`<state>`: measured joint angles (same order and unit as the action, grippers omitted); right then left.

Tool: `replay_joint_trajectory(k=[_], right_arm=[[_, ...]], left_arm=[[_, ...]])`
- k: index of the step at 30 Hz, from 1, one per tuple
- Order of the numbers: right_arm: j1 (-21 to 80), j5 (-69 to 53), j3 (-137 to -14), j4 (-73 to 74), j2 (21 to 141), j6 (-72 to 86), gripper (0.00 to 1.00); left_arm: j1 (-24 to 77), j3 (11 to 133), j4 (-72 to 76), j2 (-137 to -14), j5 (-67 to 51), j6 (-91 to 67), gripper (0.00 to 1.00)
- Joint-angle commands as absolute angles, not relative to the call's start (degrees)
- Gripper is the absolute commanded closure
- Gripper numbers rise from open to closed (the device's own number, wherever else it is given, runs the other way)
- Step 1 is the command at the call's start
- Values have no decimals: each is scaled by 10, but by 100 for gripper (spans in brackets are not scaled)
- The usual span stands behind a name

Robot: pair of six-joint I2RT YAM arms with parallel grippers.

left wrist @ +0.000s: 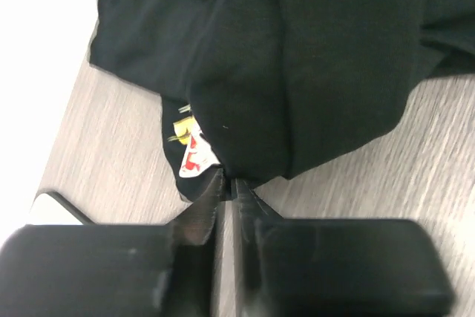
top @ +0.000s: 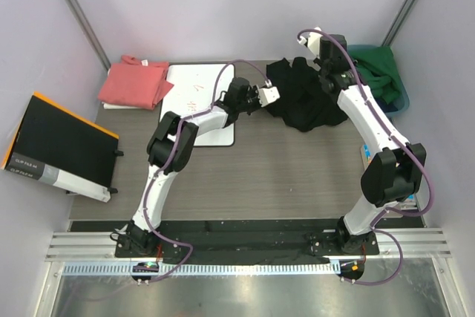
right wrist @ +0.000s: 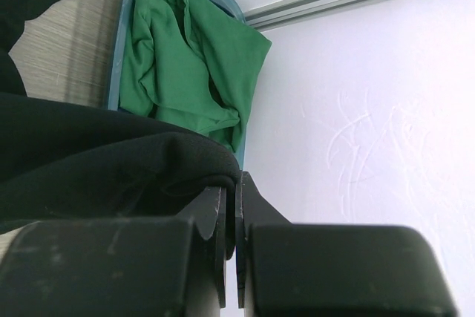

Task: Fold and stack the t-shirts
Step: Flatten out the tshirt

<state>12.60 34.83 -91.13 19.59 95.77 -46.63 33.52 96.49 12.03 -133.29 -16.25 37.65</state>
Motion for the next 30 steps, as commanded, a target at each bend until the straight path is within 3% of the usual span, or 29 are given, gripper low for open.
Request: replay_joint_trajectory(k=[1, 14, 23, 30], right_arm=[[116, 343, -911, 164, 925, -471, 99], [93, 344, -913, 130, 926, -486, 99], [87, 352, -894, 26, 914, -514, 99], [87, 288, -914, 3, 891, -508, 99]], left_arm=[[345, 990, 163, -1331, -160, 365, 100], [341, 969, 59, -1239, -209, 361, 100], [285, 931, 31, -1072, -177, 396, 100], [259, 986, -59, -970, -159, 455, 100]])
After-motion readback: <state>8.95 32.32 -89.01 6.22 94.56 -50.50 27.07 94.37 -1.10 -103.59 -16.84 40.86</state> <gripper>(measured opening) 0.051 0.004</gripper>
